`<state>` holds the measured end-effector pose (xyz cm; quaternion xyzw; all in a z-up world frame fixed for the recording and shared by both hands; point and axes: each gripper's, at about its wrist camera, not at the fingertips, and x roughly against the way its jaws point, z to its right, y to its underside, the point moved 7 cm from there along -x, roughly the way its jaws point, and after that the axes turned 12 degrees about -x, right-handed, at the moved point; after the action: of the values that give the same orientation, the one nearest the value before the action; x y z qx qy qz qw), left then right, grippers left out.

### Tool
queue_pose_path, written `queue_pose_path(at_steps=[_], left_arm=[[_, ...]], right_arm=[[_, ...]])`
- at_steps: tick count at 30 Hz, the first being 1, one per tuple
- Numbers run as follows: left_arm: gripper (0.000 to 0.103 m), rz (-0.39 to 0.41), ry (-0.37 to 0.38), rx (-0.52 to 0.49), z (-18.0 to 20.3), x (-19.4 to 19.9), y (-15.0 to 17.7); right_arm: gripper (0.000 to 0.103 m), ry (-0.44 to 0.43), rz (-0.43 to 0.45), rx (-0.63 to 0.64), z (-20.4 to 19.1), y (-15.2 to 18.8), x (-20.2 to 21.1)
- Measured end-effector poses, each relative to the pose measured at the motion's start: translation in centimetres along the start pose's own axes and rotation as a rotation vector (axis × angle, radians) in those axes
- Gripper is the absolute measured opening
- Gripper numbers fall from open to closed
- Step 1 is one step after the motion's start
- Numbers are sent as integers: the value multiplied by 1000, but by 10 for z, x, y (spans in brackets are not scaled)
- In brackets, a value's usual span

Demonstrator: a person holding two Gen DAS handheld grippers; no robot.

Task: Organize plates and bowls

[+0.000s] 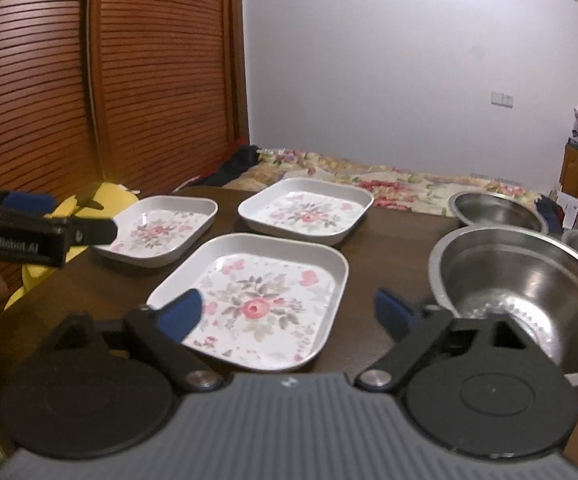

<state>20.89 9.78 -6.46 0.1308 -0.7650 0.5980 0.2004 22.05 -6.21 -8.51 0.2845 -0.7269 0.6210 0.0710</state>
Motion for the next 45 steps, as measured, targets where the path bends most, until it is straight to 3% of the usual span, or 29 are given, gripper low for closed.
queue_pose_path(at_steps=[4,11,19,27,32,35,45], left_arm=[[97,-26,36,12,4,-13,4],[70,-85,133,39,21,-32,13],[51,-121,187,39,37,-43,18],[23,-154,207,62,41,-54,23],[14,-151,227,79,43,-55,25],[14,-151,221,83,43,-54,25],[14,-137,213,89,42,-19,30]], right_arm=[[88,6,-13,5,-2,4,-11],[82,13,-39,-15,1,6,-26],[68,18,-61,-64,8,8,-33],[53,37,-72,-112,15,9,-42],[41,41,-86,-148,20,10,-47],[39,30,-83,-166,22,11,-46],[16,-24,-94,-221,27,13,-37]])
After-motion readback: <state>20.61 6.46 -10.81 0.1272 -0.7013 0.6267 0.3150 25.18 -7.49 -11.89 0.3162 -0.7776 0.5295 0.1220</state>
